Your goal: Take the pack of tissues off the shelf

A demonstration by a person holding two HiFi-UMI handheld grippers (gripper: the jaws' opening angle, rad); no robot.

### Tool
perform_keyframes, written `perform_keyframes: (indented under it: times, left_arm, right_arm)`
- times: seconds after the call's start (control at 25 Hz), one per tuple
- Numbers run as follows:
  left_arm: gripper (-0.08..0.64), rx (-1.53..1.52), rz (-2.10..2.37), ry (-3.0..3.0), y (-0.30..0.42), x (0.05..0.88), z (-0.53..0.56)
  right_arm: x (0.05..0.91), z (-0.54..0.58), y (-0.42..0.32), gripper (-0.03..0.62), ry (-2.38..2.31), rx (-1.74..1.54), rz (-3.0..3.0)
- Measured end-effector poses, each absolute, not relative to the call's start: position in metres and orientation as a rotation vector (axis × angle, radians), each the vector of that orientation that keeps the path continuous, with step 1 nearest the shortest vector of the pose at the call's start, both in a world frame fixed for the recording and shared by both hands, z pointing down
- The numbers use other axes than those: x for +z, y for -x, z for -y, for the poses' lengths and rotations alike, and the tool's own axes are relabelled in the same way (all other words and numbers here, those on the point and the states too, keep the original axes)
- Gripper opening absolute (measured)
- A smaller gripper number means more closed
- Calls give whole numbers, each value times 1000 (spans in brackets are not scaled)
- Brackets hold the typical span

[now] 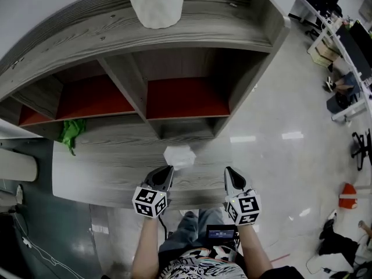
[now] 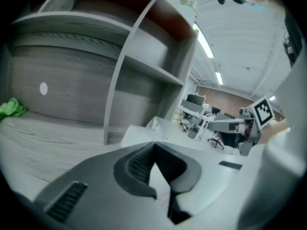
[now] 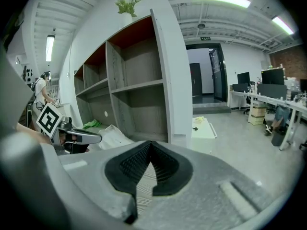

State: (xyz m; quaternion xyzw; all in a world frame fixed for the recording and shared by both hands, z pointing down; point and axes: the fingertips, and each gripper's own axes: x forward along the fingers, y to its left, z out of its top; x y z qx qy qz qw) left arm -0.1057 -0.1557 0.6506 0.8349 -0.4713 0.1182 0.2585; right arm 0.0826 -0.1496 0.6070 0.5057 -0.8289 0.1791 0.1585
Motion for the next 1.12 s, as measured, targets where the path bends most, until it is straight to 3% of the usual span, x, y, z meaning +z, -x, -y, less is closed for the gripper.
perform_keyframes:
  times: [1.0,1.08,1.12]
  left_arm:
    - [9,511,1266,-2164,110,706,145]
    - [41,497,1258,-2162,109,706,143]
    - [112,491,1250,-2159,108,706,142]
  right_arm:
    - [615,143,-81,2,-1424,545,2373]
    - [614,141,-80,2,-1424,542,2371]
    - [613,140,-80,2,-1424,540,2370]
